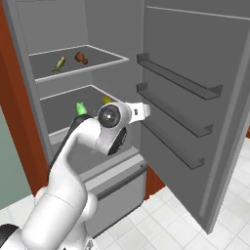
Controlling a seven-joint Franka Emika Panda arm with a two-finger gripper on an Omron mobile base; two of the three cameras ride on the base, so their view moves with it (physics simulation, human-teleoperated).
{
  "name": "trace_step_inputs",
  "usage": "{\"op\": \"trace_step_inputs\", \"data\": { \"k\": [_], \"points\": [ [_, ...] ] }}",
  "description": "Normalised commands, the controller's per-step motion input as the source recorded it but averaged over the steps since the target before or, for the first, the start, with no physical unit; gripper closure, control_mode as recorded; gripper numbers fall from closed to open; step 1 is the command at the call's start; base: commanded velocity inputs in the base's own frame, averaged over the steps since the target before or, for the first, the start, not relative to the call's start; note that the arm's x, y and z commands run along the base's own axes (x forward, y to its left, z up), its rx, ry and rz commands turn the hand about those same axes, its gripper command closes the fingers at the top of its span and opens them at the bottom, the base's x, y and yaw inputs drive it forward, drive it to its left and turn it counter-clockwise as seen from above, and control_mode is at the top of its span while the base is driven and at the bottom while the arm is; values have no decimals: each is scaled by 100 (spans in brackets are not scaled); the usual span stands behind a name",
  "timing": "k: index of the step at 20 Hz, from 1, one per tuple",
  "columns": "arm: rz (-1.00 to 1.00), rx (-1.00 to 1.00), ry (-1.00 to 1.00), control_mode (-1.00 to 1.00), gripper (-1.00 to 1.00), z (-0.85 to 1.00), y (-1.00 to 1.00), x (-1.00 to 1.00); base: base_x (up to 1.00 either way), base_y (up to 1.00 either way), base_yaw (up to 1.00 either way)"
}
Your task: Gather the lemon and corn from the fridge and place them on a tray on the dining counter. Then gather the chicken drumstick and fish from the fridge and place them on the other tray.
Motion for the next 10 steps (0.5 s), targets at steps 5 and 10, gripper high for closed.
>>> {"op": "trace_step_inputs", "data": {
  "k": [5,10],
  "points": [
    [40,10,10,-100,-100,0,66,54,0,0,0],
    [28,8,17,-100,-100,2,75,43,0,0,0]
  ]
}}
